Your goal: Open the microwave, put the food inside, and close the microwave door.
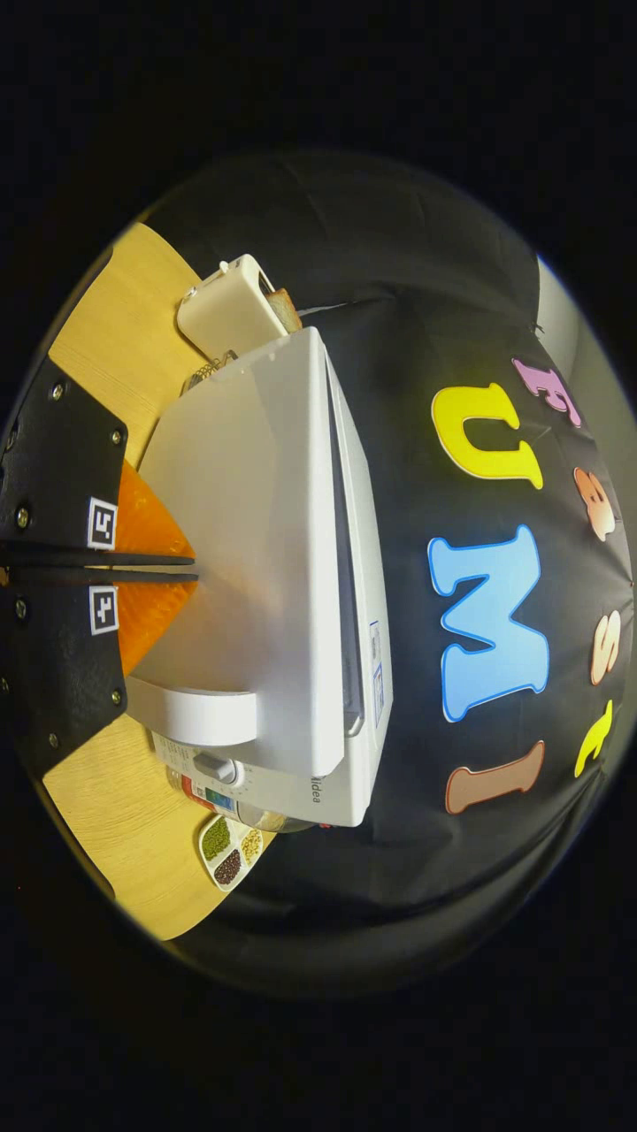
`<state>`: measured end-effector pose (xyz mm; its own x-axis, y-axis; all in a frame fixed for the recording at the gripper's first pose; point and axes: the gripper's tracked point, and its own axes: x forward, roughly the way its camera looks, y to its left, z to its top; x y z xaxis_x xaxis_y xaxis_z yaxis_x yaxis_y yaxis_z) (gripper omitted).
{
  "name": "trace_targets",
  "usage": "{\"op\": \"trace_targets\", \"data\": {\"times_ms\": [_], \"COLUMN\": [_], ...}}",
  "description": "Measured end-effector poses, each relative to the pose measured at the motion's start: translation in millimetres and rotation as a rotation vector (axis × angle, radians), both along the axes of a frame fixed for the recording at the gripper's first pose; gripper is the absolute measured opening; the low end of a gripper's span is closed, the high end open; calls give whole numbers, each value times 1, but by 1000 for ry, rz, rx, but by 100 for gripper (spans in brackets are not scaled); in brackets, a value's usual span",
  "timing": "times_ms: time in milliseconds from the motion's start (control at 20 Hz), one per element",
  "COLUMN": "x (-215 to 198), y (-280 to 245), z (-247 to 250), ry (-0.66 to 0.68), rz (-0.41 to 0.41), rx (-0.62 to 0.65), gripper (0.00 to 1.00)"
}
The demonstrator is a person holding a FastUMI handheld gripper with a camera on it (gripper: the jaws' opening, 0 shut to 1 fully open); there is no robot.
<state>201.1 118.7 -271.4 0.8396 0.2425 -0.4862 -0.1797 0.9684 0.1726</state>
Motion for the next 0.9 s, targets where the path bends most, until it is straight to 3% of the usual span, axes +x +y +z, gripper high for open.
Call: {"op": "trace_targets", "data": {"times_ms": [350,900], "x": [27,35], "y": [-10,-16], "z": [-6,-6], "ry": [-5,-12], "rz": [-25,-44], "rx": [1,-44], "gripper": [1,2]}}
